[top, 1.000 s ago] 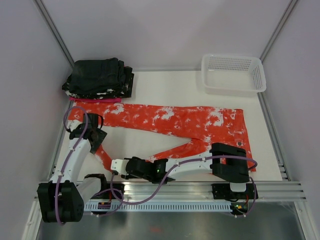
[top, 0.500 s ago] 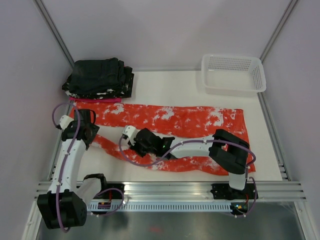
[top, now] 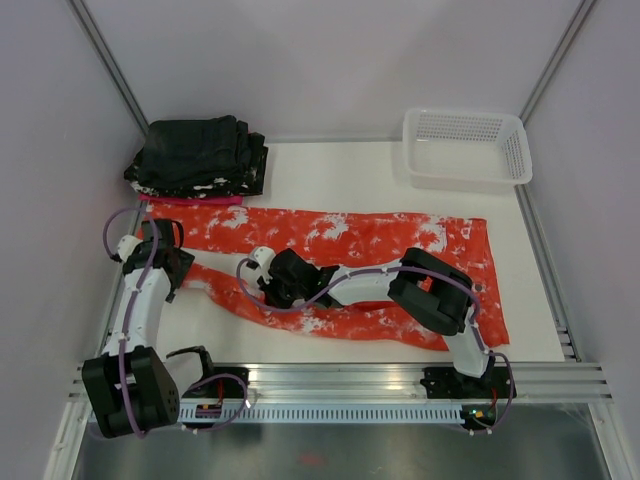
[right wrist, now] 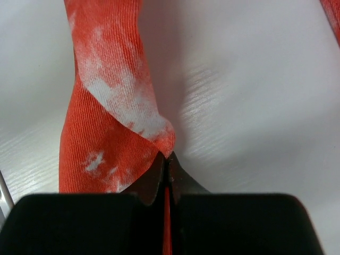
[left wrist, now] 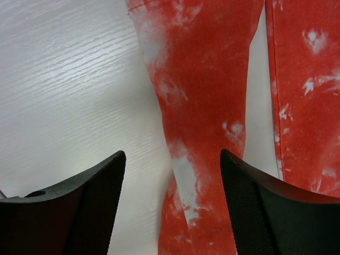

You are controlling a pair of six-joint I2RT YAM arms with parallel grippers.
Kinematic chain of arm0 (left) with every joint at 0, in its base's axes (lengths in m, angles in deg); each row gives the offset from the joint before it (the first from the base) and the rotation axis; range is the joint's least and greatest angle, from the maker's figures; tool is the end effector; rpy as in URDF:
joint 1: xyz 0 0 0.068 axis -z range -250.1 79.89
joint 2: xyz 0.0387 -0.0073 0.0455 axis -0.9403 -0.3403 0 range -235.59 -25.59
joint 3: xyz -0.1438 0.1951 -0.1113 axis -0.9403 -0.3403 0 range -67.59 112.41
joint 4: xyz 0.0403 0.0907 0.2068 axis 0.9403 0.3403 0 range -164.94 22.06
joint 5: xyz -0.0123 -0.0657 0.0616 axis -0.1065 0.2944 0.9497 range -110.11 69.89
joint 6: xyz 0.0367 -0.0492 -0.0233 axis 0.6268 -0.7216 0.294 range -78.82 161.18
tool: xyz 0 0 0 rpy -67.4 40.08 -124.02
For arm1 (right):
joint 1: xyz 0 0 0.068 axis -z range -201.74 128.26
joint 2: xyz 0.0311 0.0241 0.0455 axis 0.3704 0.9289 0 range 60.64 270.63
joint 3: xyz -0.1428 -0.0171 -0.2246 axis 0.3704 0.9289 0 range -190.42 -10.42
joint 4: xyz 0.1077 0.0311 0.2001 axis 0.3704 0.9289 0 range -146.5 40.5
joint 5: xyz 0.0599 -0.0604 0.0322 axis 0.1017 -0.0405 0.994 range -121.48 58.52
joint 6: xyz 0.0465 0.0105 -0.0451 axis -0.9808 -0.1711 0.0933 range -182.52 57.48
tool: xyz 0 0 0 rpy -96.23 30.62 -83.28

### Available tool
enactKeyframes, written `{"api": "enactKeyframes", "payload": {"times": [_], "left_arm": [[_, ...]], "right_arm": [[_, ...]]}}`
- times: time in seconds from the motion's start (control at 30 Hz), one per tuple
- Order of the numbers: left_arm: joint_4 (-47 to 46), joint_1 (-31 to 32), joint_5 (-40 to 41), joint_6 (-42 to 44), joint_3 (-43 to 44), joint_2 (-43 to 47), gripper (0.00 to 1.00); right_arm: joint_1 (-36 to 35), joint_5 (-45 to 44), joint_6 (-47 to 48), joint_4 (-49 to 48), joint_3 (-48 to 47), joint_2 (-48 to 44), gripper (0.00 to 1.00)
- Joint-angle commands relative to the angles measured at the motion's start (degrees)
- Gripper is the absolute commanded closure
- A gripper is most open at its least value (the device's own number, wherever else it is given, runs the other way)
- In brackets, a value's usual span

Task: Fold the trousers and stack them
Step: Flatten the trousers out

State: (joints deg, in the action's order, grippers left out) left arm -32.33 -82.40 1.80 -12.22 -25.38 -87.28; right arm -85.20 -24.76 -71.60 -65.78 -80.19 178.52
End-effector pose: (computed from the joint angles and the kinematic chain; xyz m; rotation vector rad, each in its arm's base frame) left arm 0.1652 0.0557 0.2190 -1.4841 2.0727 0.2392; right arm 0.1837 0.3813 0.1462 -1.1427 2.0783 0.7839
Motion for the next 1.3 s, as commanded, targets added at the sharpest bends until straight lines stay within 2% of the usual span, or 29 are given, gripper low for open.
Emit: {"api": "enactKeyframes", "payload": {"times": [0.0,0.17,0.27,0.43,0.6,0.8,0.83,0.9,0.93,0.97,1.07,1.13,1.27], "left_arm": [[-4.1,-0.3,-3.3,2.3,0.3,-2.5,0.21],[-9.6,-0.3,-11.4,1.3,-5.4,-2.3,0.14],[-17.9,-0.3,-16.1,1.4,-10.4,-0.8,0.12],[-30.2,-0.3,-20.3,0.3,-14.9,-1.8,0.13],[-34.5,-0.3,-19.9,0.0,-15.5,-2.1,0.18],[-35.0,-0.3,-16.7,2.0,-14.3,-1.6,0.43],[-35.1,-0.3,-16.3,1.9,-14.4,-1.5,0.55],[-35.1,-0.3,-15.7,2.0,-14.6,-1.4,0.67],[-34.7,-0.4,-15.4,1.9,-14.5,-1.3,0.77],[-34.1,-0.3,-15.1,2.2,-14.3,-1.2,0.81],[-30.1,-0.3,-13.0,3.7,-11.7,0.0,0.88],[-24.6,-0.3,-11.1,5.3,-9.6,0.6,0.98],[-10.8,-0.3,-0.3,8.2,-2.9,2.9,0.98]], "right_arm": [[0.5,0.5,-1.9,1.2,-1.6,2.3,1.0],[3.1,0.6,-3.7,2.8,-3.1,3.4,1.0],[3.3,1.1,-3.1,3.9,-3.8,3.6,1.0],[3.3,2.0,-3.3,4.1,-4.0,3.1,1.0],[3.3,2.5,-3.6,4.1,-4.0,2.7,1.0],[3.3,2.8,-3.7,3.9,-3.8,2.6,1.0],[3.3,2.9,-3.8,3.9,-3.8,2.5,1.0],[3.3,2.9,-4.0,3.7,-3.8,2.5,1.0],[3.3,2.9,-4.1,3.7,-3.8,2.6,1.0],[3.3,2.9,-4.2,3.7,-3.7,2.5,1.0],[3.3,2.8,-4.3,3.9,-3.6,2.4,1.0],[3.3,2.9,-4.3,4.2,-3.6,2.3,1.0],[3.3,4.2,-4.0,5.1,-3.7,2.3,1.0]]}}
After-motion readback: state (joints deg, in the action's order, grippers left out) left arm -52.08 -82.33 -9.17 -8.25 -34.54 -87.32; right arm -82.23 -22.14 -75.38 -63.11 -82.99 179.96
